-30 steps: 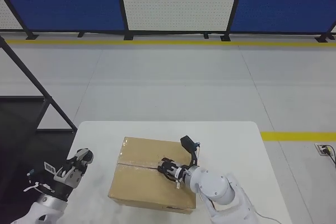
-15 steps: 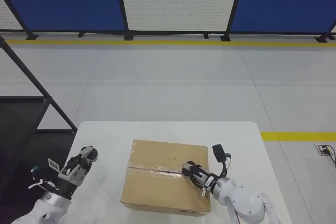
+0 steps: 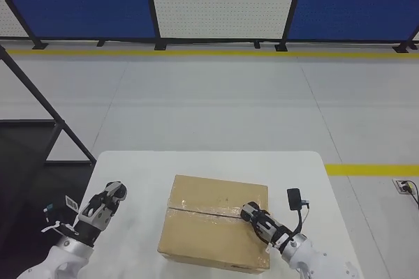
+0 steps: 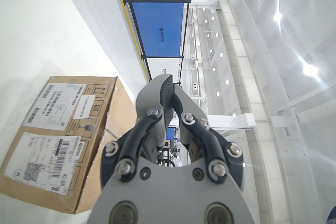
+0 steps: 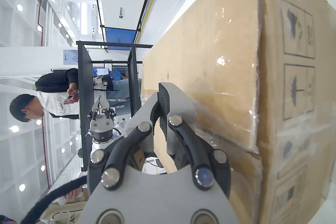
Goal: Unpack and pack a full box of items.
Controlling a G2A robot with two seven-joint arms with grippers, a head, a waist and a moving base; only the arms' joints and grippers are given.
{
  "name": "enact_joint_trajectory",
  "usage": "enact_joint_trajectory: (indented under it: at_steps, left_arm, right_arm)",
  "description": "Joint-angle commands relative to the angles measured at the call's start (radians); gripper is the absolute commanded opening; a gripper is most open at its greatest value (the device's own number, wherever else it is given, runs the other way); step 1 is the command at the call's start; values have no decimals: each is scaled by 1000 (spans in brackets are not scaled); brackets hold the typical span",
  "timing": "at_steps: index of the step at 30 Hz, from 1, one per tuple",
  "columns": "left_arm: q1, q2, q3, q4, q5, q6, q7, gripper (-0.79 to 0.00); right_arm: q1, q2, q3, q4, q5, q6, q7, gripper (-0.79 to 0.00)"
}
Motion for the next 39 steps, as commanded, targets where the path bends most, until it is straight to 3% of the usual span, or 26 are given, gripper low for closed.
enact_joint_trajectory:
  at_steps: [1, 9, 16, 22, 28, 30, 31, 33, 34, 39]
  left_arm:
    - [0, -1, 0, 1, -1, 0, 0, -785]
    - [-10, -3, 8, 10, 0, 0, 0, -785]
    - [-26, -5, 21, 28, 6, 2, -5, -785]
    - [-47, -6, 28, 41, 5, 1, -9, -785]
    - [-95, -12, 19, 75, -39, -63, 31, -785]
    - [-112, -16, 18, 90, -67, -98, 59, 0]
    - [-119, -18, 18, 96, -86, -118, 65, 0]
    - [-121, -19, 18, 98, -91, -123, 67, 0]
    - [-122, -19, 18, 98, -91, -123, 68, -728]
    - [-121, -19, 18, 98, -91, -123, 67, -368]
  right_arm:
    - [-6, 3, 3, -8, -1, 6, -2, -785]
    - [-14, 12, 3, -7, 0, 73, -32, -785]
    - [-74, 21, 26, -45, 24, 44, -80, -785]
    - [-152, 25, 53, -119, 44, -12, -184, -785]
    - [-193, 31, 96, -226, 10, 30, -276, -785]
    - [-210, 33, 118, -244, 0, 47, -308, -480]
    - [-210, 33, 118, -244, 0, 47, -308, 0]
    - [-210, 33, 118, -244, 0, 47, -308, 0]
    - [-211, 33, 119, -245, 0, 48, -310, -726]
    - [-210, 33, 118, -244, 0, 47, -307, -385]
